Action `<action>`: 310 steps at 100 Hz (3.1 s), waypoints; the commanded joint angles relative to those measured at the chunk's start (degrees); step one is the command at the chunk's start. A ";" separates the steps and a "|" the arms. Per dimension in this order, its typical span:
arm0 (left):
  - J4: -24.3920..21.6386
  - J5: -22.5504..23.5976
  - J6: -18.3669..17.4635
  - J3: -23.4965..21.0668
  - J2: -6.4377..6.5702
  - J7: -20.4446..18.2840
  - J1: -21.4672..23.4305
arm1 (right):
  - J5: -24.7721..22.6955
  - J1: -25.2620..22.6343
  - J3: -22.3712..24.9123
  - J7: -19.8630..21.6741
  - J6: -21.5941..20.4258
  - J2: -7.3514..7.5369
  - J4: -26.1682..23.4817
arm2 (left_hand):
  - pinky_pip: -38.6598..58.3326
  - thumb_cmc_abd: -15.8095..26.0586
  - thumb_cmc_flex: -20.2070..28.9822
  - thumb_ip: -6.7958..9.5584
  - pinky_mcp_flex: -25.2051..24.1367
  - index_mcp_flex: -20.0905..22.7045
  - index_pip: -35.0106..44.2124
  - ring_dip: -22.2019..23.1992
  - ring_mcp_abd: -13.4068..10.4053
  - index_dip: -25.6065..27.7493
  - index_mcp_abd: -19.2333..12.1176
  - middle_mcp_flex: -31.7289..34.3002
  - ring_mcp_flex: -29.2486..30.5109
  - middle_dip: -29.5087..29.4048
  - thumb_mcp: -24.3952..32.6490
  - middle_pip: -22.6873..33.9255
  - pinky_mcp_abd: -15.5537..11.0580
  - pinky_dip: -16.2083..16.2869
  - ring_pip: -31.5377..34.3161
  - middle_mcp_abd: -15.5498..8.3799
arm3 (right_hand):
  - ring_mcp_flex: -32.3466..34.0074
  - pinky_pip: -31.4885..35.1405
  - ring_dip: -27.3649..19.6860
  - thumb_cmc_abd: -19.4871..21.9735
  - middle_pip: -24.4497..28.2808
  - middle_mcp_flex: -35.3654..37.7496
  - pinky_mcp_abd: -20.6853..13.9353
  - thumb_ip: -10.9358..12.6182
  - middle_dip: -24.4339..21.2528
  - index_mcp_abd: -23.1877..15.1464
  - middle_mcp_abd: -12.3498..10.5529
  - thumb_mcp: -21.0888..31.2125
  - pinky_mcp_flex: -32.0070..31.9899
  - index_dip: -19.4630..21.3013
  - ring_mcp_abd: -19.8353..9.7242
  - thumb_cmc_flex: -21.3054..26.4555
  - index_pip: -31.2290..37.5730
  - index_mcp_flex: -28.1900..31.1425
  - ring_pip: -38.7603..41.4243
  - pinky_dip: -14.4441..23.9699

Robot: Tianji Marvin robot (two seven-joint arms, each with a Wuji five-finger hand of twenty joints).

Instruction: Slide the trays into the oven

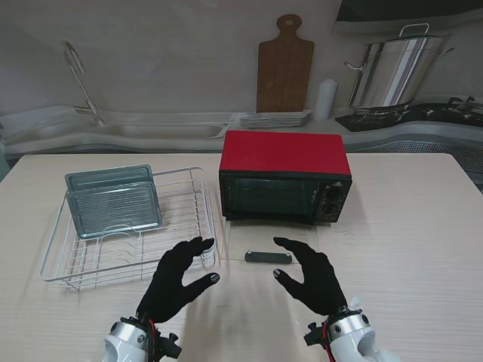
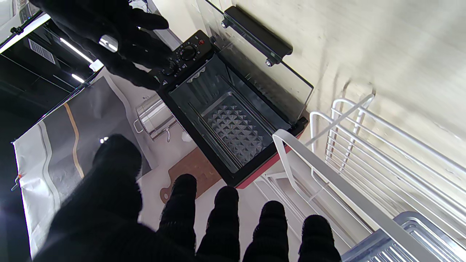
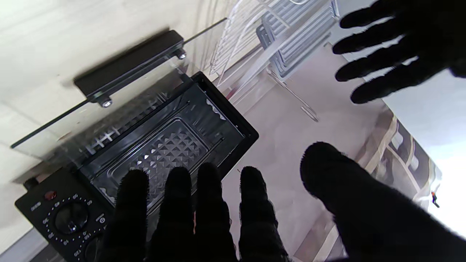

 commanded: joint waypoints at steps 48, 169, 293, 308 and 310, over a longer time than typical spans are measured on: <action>3.70 -4.19 -1.55 2.10 -0.80 -0.70 -4.37 | 10.08 6.00 -3.47 6.19 -4.30 -1.23 4.00 | -2.25 1.49 0.54 1.89 -0.27 -4.52 0.01 -1.26 -1.26 -1.66 -2.90 -3.13 -0.92 -0.96 -1.58 -0.95 0.11 -2.25 -1.27 -2.14 | -8.45 -12.89 -5.05 0.11 -4.22 -7.37 -9.96 -1.47 -2.52 -5.07 -8.27 -2.08 -5.76 -4.57 -10.56 -2.71 3.24 -8.84 -8.81 -8.67; 4.78 6.78 5.72 -23.08 1.53 -13.22 -12.60 | 15.70 7.53 -3.40 9.24 -4.10 -1.25 4.08 | 3.85 -3.88 -1.80 0.82 3.75 -4.28 6.88 2.79 0.48 3.49 -0.78 -1.60 2.09 3.34 10.65 4.94 1.76 6.86 3.97 -1.30 | -9.84 -16.09 -5.84 2.48 -6.78 -7.98 -10.27 -0.88 -3.43 -6.79 -9.78 -6.17 -5.53 -7.91 -11.93 -4.36 1.84 -10.08 -9.99 -11.74; 28.79 19.35 14.25 -22.46 5.10 -23.60 -33.91 | 17.14 7.79 -3.04 11.91 -1.52 -0.86 4.00 | 44.48 -3.85 -1.96 0.15 3.54 2.15 15.69 11.74 3.30 8.53 -2.53 8.62 10.58 9.07 14.08 15.25 3.04 7.28 21.44 -0.98 | -9.58 -14.95 -5.79 2.48 -6.04 -8.45 -10.81 -1.28 -3.15 -6.09 -9.50 -6.04 -5.46 -8.12 -11.63 -4.17 2.51 -10.33 -9.89 -11.29; 31.32 18.29 14.35 -21.87 5.10 -23.27 -35.40 | 17.13 7.88 -3.13 12.15 -1.23 -0.81 4.05 | 42.35 -3.50 -1.77 0.47 3.04 3.49 17.71 10.91 3.11 9.92 -2.58 8.52 10.03 9.29 12.91 14.94 3.16 5.29 20.03 -0.98 | -9.53 -14.85 -5.80 2.52 -5.97 -8.48 -10.87 -1.30 -3.13 -6.14 -9.47 -6.10 -5.46 -8.14 -11.60 -4.16 2.56 -10.40 -9.92 -11.23; 31.62 18.13 14.34 -21.79 5.10 -23.26 -35.57 | 17.13 7.90 -3.14 12.18 -1.18 -0.81 4.06 | 42.25 -3.48 -1.76 0.47 3.02 3.62 17.85 10.76 3.05 10.03 -2.65 8.51 9.92 9.26 12.84 14.88 3.16 5.19 19.81 -0.96 | -9.55 -14.84 -5.81 2.58 -5.98 -8.49 -10.87 -1.31 -3.14 -6.10 -9.45 -6.12 -5.46 -8.14 -11.55 -4.17 2.56 -10.42 -9.93 -11.22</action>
